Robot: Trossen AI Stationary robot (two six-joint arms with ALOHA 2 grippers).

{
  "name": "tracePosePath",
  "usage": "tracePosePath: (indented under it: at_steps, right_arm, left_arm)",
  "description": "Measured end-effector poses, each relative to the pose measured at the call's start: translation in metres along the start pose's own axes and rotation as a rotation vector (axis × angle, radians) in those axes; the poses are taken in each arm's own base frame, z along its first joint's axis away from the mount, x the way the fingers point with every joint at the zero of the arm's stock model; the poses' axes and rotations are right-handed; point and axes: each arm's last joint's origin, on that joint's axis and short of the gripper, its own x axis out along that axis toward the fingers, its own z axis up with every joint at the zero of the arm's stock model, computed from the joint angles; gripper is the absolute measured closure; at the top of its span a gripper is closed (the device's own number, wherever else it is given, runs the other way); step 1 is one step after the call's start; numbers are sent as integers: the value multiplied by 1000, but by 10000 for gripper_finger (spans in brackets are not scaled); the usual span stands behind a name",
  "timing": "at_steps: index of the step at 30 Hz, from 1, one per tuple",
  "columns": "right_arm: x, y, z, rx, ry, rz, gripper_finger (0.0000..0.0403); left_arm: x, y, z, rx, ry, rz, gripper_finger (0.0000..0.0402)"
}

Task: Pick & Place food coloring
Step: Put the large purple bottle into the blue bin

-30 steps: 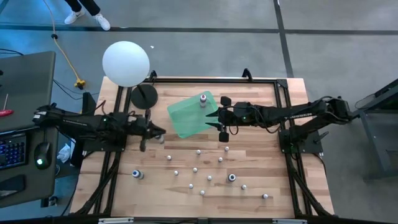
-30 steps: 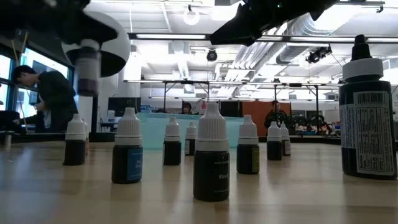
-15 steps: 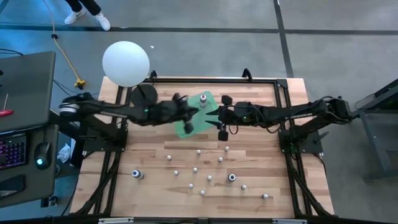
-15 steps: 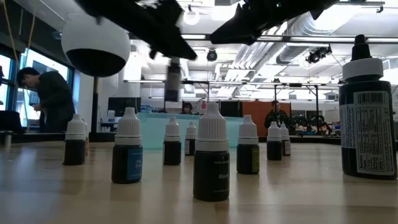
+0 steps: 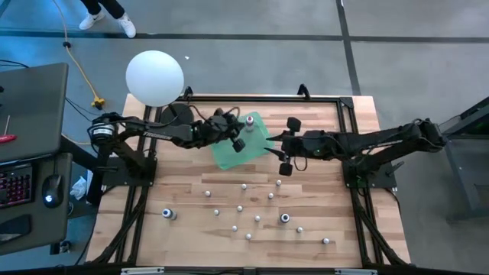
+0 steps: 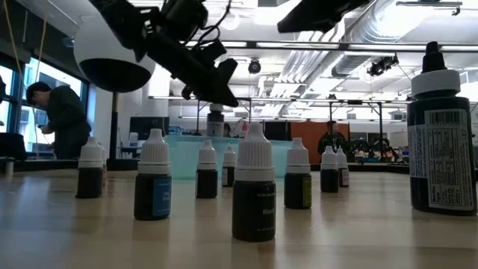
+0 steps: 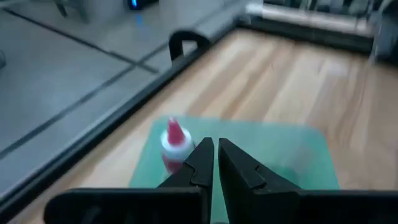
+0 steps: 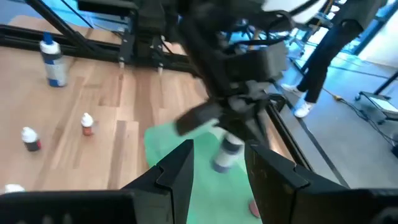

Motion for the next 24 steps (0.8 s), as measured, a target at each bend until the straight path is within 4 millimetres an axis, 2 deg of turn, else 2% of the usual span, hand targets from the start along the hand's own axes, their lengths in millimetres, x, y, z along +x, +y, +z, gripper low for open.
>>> tracePosePath:
  at_steps: [6,9,16,19,24]
  right_arm:
    - [-4,6,2,-5,-15,26,267]
    - [-4,6,2,-5,-15,26,267]
    - [-4,6,2,0,-15,24,267]
    - [-4,6,2,3,-14,24,267]
    - [-4,6,2,3,-15,26,267]
  left_arm:
    - [7,18,-15,-109,-112,59,388]
    - [9,25,-20,-110,-93,78,393]
    - [29,25,-34,-126,-128,89,371]
    - [37,24,-48,-117,-101,119,374]
    - [44,23,-52,-128,-131,131,381]
